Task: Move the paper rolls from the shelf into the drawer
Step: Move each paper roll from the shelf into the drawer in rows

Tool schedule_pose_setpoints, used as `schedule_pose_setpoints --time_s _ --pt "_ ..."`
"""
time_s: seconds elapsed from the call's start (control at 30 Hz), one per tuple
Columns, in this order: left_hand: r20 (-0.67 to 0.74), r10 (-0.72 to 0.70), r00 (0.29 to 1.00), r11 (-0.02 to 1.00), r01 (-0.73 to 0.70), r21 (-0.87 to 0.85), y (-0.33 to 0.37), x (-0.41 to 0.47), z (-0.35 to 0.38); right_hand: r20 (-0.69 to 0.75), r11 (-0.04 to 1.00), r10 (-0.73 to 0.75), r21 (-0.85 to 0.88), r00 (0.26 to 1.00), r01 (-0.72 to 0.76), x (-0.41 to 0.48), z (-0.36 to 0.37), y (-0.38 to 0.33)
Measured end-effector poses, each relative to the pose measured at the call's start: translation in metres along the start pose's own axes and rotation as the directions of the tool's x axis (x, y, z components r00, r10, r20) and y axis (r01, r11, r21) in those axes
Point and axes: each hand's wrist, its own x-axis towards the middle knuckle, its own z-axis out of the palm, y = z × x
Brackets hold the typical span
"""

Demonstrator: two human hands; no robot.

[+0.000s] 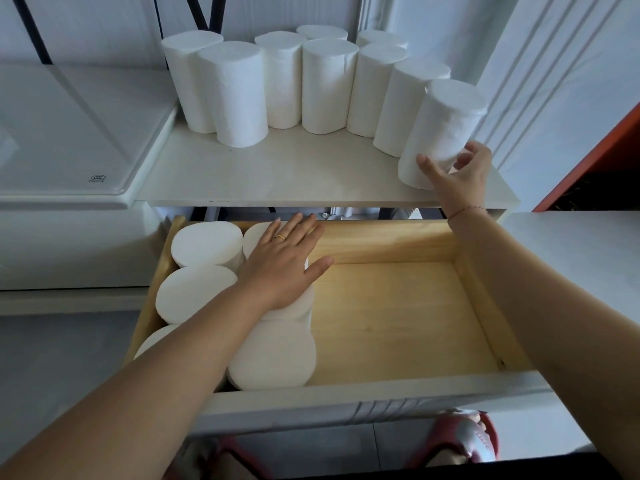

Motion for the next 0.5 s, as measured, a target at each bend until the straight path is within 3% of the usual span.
schedule_pose_setpoints --time_s 0.13,0.33,0.5 --pt "0.004 -0.005 1.0 1.0 0.005 -0.002 0.0 0.0 0.0 0.154 0.991 -0.004 0.134 0.988 -0.016 0.017 0.001 -0.011" --pt "0.013 0.001 1.0 1.0 -0.001 0.016 -0.001 0.0 0.0 0.179 0.989 0.023 0.138 0.984 -0.049 0.023 0.004 -0.018" --pt "0.013 0.001 1.0 1.0 -0.001 0.013 0.0 -0.001 0.0 0.278 0.992 -0.057 0.122 0.959 0.024 -0.008 0.005 -0.028"
